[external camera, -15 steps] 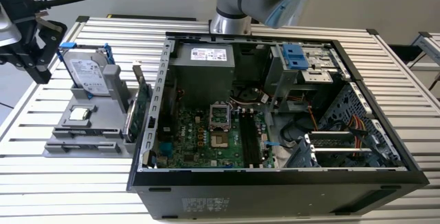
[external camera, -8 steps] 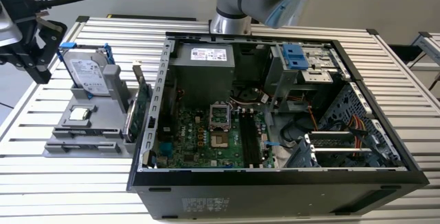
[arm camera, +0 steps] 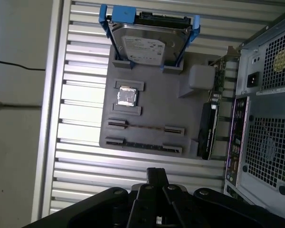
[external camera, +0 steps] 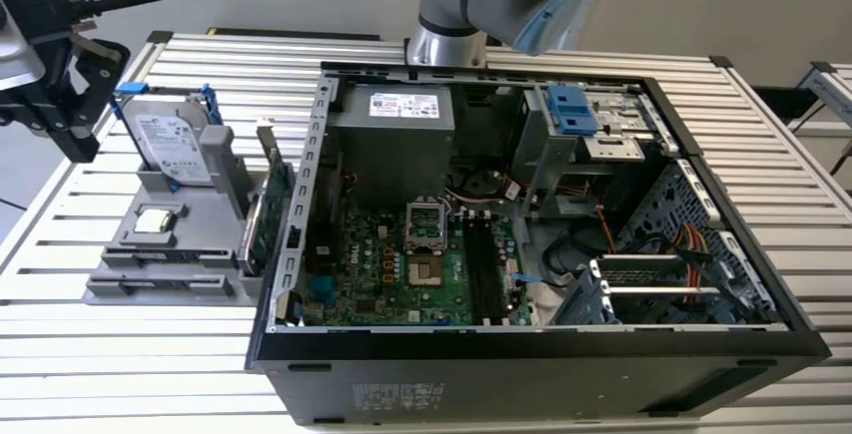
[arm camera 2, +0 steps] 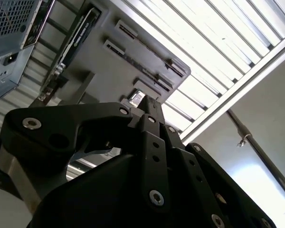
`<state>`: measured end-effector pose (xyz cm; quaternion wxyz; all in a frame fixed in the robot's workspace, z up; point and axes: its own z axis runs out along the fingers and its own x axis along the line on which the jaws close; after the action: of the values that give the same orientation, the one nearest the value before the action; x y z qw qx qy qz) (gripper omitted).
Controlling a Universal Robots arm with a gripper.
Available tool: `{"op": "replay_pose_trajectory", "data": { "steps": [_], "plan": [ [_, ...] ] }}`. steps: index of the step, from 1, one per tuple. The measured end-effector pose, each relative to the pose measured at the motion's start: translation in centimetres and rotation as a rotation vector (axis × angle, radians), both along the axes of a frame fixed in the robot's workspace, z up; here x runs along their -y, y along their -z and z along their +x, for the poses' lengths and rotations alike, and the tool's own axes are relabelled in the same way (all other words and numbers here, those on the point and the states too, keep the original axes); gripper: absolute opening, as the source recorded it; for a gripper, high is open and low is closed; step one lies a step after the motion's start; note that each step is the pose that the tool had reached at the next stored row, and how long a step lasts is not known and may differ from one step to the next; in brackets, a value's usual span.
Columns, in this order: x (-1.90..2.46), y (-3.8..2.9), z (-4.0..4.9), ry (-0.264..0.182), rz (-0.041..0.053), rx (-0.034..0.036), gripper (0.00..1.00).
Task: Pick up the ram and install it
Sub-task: 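Pick up the ram and move it above insertion slot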
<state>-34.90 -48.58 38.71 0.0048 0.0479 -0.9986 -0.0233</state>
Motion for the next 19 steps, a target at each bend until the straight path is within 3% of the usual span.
{"op": "replay_pose_trajectory", "data": {
  "steps": [19],
  "plan": [
    [-0.01, -0.01, -0.01, -0.025, -0.0002, -0.0001, 0.0]
  ]
}}
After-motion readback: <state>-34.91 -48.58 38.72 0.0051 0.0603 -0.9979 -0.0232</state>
